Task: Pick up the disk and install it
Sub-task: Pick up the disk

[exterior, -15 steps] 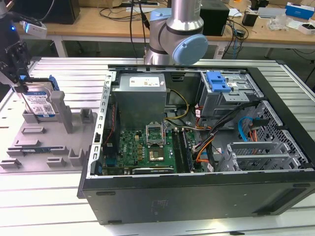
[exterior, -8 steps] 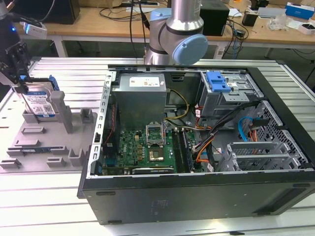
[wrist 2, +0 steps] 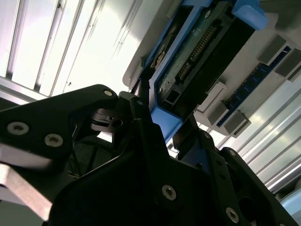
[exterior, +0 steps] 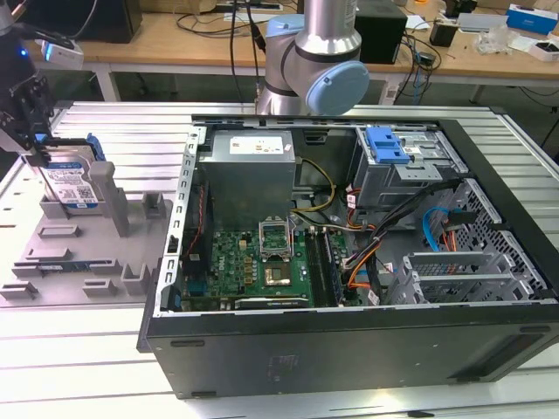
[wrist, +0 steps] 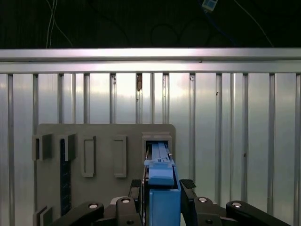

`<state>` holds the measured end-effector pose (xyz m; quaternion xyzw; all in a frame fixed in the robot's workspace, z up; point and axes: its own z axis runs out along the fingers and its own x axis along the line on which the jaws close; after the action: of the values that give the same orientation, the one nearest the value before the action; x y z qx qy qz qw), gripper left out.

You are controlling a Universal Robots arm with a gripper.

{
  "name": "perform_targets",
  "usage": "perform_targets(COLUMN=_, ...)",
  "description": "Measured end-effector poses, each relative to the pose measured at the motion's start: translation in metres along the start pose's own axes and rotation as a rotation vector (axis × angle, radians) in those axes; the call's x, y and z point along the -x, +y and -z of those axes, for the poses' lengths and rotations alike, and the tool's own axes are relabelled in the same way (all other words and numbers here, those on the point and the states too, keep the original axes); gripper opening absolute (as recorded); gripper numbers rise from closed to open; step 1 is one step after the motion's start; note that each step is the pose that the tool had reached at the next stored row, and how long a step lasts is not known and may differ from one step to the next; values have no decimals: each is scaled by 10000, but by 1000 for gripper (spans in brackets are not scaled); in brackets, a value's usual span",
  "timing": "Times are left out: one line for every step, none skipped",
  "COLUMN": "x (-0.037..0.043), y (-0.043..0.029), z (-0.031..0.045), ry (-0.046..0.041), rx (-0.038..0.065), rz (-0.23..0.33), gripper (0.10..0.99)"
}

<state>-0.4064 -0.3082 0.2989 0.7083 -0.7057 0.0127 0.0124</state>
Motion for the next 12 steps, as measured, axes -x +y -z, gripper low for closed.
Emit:
perform_targets(x=0, y=0, z=0, ry=0, rx=0, rz=1, gripper=451)
perform_targets(x=0, y=0, z=0, ry=0, rx=0, rz=1, gripper=451)
perform_targets(x=0, y=0, z=-1, ry=0, rx=0, rz=1, gripper=451)
perform_targets(x=0, y=0, z=-1, ry=0, rx=0, rz=1, gripper=451)
perform_targets(x=0, y=0, z=-2, ry=0, rx=0, rz=0, gripper=451)
perform_targets(x=0, y=0, z=-2, ry=0, rx=0, rz=1, gripper=451)
perform_targets(x=-1, y=0, z=-2, ry=0, rx=0, rz=0, gripper=451)
perform_targets(x=-1, y=0, z=-3, ry=0, rx=0, rz=1, gripper=451)
perform_targets(x=-2, y=0, z=-3, ry=0, rx=0, rz=0, gripper=435)
perform_targets(x=-2, y=0, z=-4, ry=0, rx=0, rz=1, gripper=369)
perform_targets(x=-3, y=0, z=-4, ry=0, rx=-1, rz=1, gripper=369)
perform_targets(x=-4, y=0, z=-5, ry=-1, rx=-1, rz=1, gripper=365)
